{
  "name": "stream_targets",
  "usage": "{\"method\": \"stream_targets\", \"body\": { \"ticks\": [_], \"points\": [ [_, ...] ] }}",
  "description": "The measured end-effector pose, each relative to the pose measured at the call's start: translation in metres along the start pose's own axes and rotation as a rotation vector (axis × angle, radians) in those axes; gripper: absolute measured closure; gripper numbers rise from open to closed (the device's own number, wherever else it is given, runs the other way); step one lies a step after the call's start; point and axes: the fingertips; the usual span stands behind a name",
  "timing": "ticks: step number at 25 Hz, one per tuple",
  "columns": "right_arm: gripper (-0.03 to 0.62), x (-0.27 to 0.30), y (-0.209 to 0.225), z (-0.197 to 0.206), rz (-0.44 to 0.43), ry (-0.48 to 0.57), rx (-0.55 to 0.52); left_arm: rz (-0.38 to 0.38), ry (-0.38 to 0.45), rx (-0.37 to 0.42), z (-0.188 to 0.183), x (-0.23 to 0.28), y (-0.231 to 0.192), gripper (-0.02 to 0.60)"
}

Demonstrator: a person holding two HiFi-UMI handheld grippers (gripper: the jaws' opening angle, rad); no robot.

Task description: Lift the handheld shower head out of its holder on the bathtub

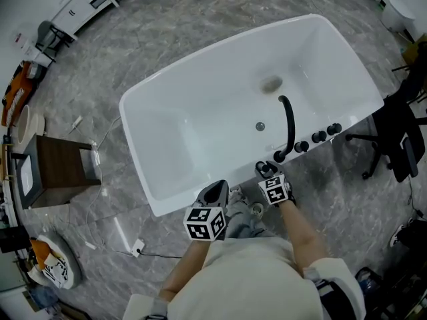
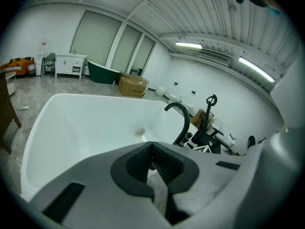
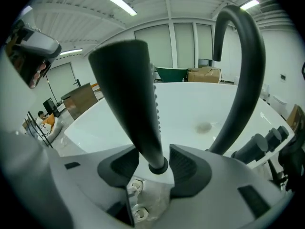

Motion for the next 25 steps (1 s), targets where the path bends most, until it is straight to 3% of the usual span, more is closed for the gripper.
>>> {"method": "stream_targets", "body": {
  "ticks": [4, 12, 25],
  "points": [
    [0.445, 0.003, -0.001, -0.002, -0.001, -0.019, -0.03, 0.001, -0.008, 0.005, -0.002, 0.004, -0.002, 0.561],
    [0.45, -0.004, -0.003, -0.006, 0.005, -0.022, -0.085, 0.002, -0.008, 0.006, 0.003, 0.0, 0.002, 0.561],
    [0.45, -0.055, -0.011, -0.032, 0.009, 0.129, -0.088, 0.023, 0.031, 0.026, 0.023, -0.016, 0.035, 0.561]
  ]
}}
Point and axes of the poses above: the fingertips, and each gripper's own axes: x forward along the fingers, y to its right, z out of its underside, and after that the axes turned 1 degree about -y, right-handed
